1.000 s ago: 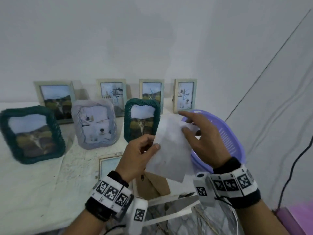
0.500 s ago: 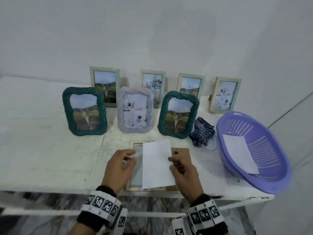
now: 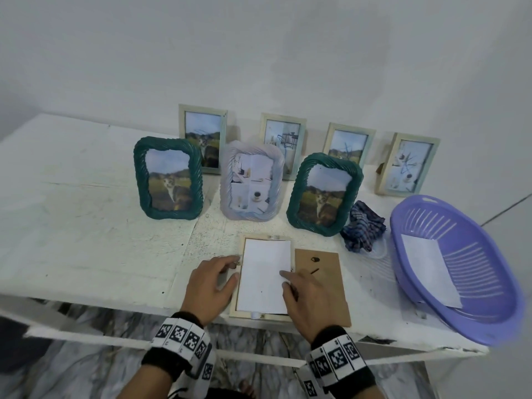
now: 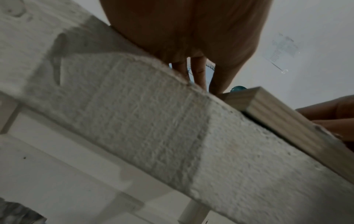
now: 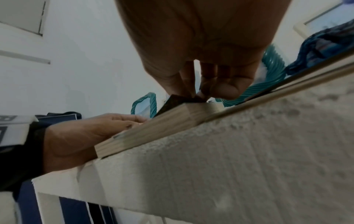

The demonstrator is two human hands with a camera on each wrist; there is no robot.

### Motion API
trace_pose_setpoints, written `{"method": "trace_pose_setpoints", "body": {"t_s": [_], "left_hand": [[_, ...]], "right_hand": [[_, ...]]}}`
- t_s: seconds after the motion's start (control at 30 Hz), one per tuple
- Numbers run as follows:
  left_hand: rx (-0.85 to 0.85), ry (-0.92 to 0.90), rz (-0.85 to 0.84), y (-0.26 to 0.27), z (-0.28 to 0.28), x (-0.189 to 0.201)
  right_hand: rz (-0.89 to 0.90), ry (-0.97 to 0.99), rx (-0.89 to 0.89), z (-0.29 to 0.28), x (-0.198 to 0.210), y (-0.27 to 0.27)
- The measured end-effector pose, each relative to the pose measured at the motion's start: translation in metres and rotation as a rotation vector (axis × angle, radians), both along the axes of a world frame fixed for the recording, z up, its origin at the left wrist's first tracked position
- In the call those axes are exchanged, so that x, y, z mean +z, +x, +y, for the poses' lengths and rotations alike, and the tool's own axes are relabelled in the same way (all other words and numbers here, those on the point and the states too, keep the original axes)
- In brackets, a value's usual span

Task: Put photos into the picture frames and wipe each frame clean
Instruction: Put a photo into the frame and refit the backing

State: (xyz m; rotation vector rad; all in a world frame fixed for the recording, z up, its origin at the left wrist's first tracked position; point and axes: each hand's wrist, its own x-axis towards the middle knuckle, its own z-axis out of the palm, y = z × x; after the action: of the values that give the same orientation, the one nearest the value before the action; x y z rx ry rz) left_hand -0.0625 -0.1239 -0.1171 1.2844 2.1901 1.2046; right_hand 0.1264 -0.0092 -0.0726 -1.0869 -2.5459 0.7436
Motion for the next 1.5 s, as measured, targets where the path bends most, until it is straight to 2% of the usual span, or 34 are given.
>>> {"method": "trace_pose_setpoints", "body": {"t_s": [0.23, 0.37, 0.43, 0.53, 0.57, 0.7, 0.8, 0.87, 0.97, 1.17, 1.27, 1.4, 1.5], "left_hand": [[0.001, 0.008, 0.001, 0.0, 0.0, -0.003], [0.0, 0.006, 0.009, -0.001, 0.0, -0.005], [-0.007, 0.005, 0.018, -0.002, 0.0, -0.006], [-0.007, 0.008, 0.023, -0.002, 0.0, -0.008], [-0.009, 0.011, 0.025, -0.003, 0.0, -0.009], [-0.016, 0.015, 0.031, -0.003, -0.001, -0.011], [-0.015, 0.02, 0.029, -0.003, -0.001, -0.011], [-0.014, 0.022, 0.031, -0.002, -0.001, -0.011], [-0.008, 0.021, 0.036, -0.002, -0.001, -0.01], [-0.011, 0.01, 0.044, -0.002, 0.0, -0.01], [-0.013, 0.0, 0.058, -0.002, 0.001, -0.01], [-0.022, -0.011, 0.065, -0.003, 0.0, -0.009], [-0.017, -0.003, 0.059, -0.003, 0.001, -0.01]], "right_hand": [[-0.065, 0.027, 0.012, 0.004, -0.009, -0.001], [-0.054, 0.188, -0.106, 0.012, -0.004, 0.008], [-0.157, 0.253, -0.238, 0.018, -0.002, 0.018], [-0.422, 0.135, -0.344, 0.023, 0.0, 0.033], [-0.449, 0.098, -0.359, 0.024, 0.0, 0.038], [-0.35, -0.015, -0.385, 0.027, -0.001, 0.044], [-0.195, -0.125, -0.482, 0.031, 0.004, 0.045], [-0.074, -0.099, -0.501, 0.031, 0.009, 0.041], [0.005, -0.026, -0.414, 0.023, 0.011, 0.023], [-0.013, 0.127, -0.242, -0.001, 0.004, -0.02], [-0.036, 0.127, -0.208, -0.009, -0.001, -0.034], [-0.124, 0.142, -0.19, -0.013, -0.006, -0.043], [-0.062, 0.171, -0.146, -0.01, -0.01, -0.036]]}}
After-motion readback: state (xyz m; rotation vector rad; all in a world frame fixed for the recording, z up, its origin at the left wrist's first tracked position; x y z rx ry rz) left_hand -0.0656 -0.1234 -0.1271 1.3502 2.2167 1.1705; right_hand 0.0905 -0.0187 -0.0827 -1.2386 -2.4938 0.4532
